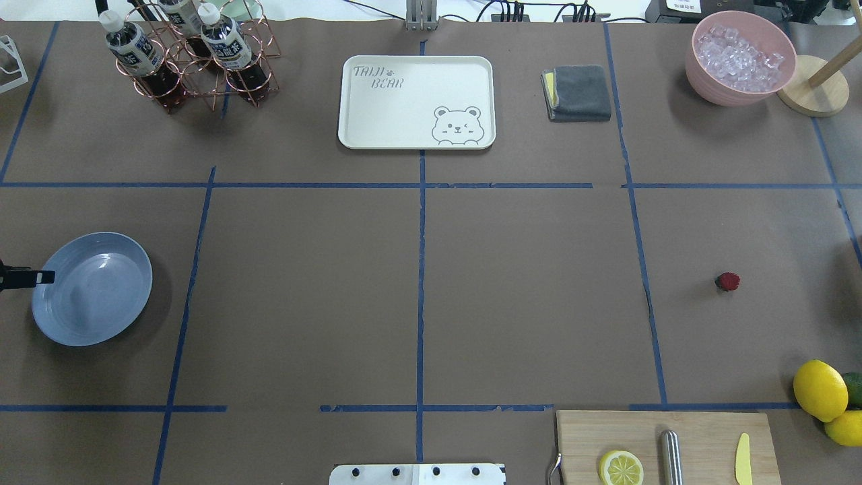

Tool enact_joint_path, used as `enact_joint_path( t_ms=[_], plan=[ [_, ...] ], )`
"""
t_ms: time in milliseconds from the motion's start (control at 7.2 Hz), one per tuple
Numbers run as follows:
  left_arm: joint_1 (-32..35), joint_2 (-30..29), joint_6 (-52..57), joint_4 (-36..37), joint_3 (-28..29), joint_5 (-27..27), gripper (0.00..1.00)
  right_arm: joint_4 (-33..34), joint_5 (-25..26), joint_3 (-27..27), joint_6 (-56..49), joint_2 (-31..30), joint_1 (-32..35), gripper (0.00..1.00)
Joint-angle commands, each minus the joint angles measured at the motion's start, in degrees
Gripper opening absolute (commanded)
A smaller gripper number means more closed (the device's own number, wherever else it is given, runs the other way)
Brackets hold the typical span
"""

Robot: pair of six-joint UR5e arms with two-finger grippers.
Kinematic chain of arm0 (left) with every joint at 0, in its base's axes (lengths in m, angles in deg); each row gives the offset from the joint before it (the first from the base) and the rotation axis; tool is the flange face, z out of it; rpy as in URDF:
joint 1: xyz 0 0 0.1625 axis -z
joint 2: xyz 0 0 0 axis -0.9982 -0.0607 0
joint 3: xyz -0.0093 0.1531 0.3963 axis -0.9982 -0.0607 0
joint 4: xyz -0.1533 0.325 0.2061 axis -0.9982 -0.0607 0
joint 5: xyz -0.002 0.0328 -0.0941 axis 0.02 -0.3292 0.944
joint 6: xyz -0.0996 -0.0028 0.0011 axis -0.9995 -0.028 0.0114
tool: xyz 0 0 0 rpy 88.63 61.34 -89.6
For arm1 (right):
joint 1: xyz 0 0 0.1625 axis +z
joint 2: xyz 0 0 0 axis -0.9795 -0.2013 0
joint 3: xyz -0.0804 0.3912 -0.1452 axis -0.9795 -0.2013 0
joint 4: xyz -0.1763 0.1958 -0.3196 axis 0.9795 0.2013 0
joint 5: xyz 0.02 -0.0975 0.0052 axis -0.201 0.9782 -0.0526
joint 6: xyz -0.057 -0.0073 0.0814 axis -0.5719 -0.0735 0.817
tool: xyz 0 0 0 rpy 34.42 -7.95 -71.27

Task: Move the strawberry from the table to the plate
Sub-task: 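Grasp the rim of the light blue plate with the left gripper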

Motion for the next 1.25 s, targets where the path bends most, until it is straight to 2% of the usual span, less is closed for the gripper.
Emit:
enact_joint_path(
  t_ms=[0,139,417,556,694,833,1111],
  plan=[
    [-0.94,0.01,-0.40,-1.51,0.84,-0.10,0.30,0.00,0.01,0.04,0.00,0.00,0.00,1.00],
    [-0.94,-0.07,-1.44,-2.12,0.31,0.17,0.00,0.00,0.01,0.04,0.00,0.00,0.00,1.00],
    [-0.94,-0.08,-1.71,-2.05,-2.48,0.96,0.00,0.00,0.01,-0.05,0.09,0.00,0.00,1.00],
    [-0.94,-0.34,-4.24,-0.65,-6.25,3.92,0.00,0.00,-0.08,-0.05,0.09,-0.09,0.00,1.00],
    [-2.25,-1.47,-11.40,4.41,-12.46,4.38,0.00,-0.17,-0.08,0.12,0.09,-0.53,0.00,1.00],
    [-4.70,-4.88,-14.34,13.08,-17.92,3.78,0.00,-1.31,-0.08,0.04,0.26,-1.14,0.00,1.00],
    [-10.66,-19.07,-19.27,28.20,-18.77,-3.74,0.00,-1.58,-0.08,0.04,0.26,-1.41,0.00,1.00]
  ],
)
